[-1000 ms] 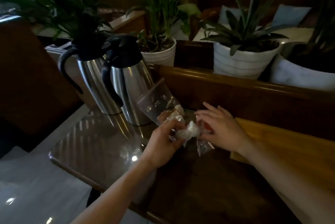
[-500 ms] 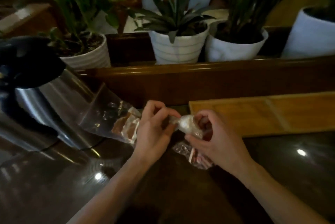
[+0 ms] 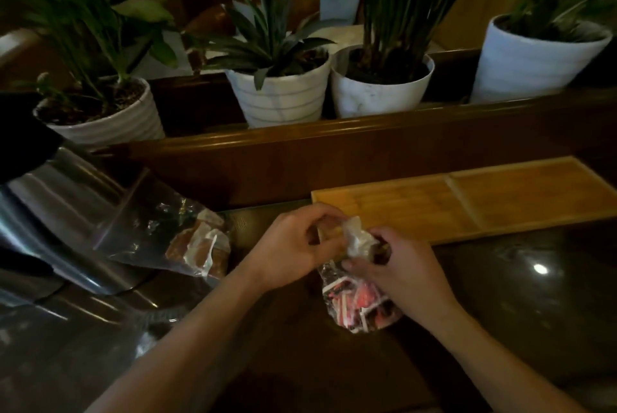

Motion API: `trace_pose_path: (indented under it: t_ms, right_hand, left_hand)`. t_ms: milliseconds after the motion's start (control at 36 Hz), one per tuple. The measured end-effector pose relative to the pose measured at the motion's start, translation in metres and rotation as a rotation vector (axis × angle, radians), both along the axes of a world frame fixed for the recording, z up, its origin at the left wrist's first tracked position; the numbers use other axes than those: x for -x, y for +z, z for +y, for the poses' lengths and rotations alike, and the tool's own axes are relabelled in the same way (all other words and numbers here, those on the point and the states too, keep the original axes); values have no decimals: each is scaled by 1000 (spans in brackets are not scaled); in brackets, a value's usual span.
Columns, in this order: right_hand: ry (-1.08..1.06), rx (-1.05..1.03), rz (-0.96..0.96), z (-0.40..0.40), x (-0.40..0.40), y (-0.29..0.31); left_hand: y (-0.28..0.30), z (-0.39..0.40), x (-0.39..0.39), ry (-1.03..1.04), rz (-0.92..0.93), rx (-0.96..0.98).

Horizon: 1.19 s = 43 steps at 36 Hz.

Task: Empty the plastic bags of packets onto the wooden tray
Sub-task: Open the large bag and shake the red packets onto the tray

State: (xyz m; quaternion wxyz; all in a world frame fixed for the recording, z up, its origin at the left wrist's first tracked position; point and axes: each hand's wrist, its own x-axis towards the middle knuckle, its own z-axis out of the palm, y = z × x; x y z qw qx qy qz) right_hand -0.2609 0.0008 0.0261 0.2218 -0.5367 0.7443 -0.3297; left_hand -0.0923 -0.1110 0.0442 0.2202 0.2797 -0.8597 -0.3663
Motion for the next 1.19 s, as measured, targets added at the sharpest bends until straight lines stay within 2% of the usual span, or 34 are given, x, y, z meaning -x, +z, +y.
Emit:
trace_pose_path:
  t_ms: [83, 194, 333, 417, 556, 667, 722, 806, 944, 1000, 1083, 1139, 1194]
  right_hand:
    - [-6, 12, 48, -2, 0, -3]
    - [31, 23, 30, -3, 3, -8]
    - [129, -104, -288, -3, 15, -6]
    - [149, -67, -415, -3, 23, -5]
    - [187, -55, -411, -2, 24, -4]
    - [213, -119, -369, -3, 28, -8]
    - [266, -135, -420, -4, 31, -7]
    - [342, -186, -512, -4, 38, -1]
    - [375, -243, -630, -6, 44, 2]
    - [311, -153, -493, -3, 39, -2]
    - [180, 124, 41, 4, 30, -4]
    - [229, 310, 314, 6, 27, -4]
    - [295, 390, 466, 6, 24, -2]
  left_hand:
    - [-7, 13, -1, 82, -19, 150]
    - [-15, 27, 5, 143, -34, -6]
    - [-18, 33, 11, 218, -66, -37]
    - [-21, 33, 12, 242, -84, -29]
    - [-23, 36, 17, 248, -74, -95]
    - [-19, 35, 17, 188, -116, -34]
    - [-16, 34, 15, 136, -114, -27]
    - [-15, 28, 10, 35, -54, -156]
    - [-20, 21, 9, 96, 18, -341]
    - [-23, 21, 9, 156, 8, -313]
    - [-26, 20, 8, 225, -6, -281]
    - [-26, 20, 7, 239, -10, -276]
    - [-25, 21, 8, 247, -2, -273]
